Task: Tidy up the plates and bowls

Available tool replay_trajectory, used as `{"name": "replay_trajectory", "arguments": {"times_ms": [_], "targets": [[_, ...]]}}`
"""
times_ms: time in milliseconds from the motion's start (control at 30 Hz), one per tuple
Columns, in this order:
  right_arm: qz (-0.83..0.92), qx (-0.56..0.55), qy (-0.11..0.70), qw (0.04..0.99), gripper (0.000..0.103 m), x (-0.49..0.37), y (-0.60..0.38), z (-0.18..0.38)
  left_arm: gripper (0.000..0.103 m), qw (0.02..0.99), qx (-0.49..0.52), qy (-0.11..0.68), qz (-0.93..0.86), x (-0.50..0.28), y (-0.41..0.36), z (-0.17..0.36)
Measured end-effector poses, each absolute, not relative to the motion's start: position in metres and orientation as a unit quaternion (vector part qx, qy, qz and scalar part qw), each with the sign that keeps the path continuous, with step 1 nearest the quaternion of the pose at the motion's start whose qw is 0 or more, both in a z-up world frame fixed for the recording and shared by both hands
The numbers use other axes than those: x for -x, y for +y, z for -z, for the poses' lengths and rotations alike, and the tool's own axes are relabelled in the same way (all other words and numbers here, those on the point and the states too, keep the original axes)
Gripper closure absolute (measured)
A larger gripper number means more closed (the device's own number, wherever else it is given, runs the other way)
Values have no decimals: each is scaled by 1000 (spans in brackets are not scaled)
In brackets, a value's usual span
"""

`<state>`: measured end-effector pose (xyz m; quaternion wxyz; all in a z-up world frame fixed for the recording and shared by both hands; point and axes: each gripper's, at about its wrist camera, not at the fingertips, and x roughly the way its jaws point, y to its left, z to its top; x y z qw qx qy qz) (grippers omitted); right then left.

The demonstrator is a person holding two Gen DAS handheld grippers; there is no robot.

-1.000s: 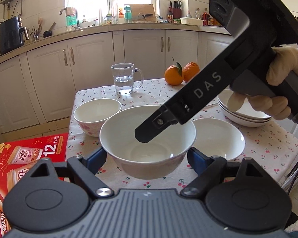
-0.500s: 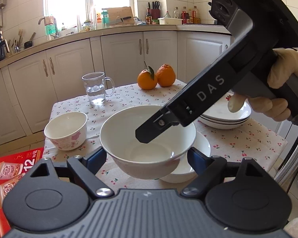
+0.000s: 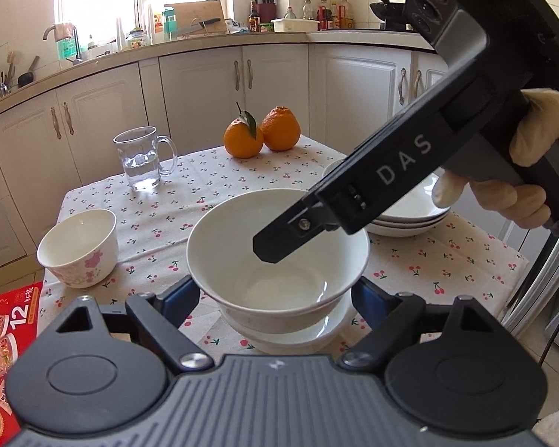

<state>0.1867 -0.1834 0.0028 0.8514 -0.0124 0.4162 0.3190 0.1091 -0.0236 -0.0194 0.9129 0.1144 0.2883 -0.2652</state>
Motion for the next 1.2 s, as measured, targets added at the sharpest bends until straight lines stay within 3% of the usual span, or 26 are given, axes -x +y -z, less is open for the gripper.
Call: {"name": "replay_trajectory", "arguments": {"times_ms": [867, 1200], "targets": [[-301, 14, 438, 847, 30, -193, -189, 23, 14, 895, -96, 327, 289, -126, -26, 38], [-298, 21, 422, 856, 15, -189, -189, 13, 13, 897, -95, 320, 290, -118, -15, 34]]}}
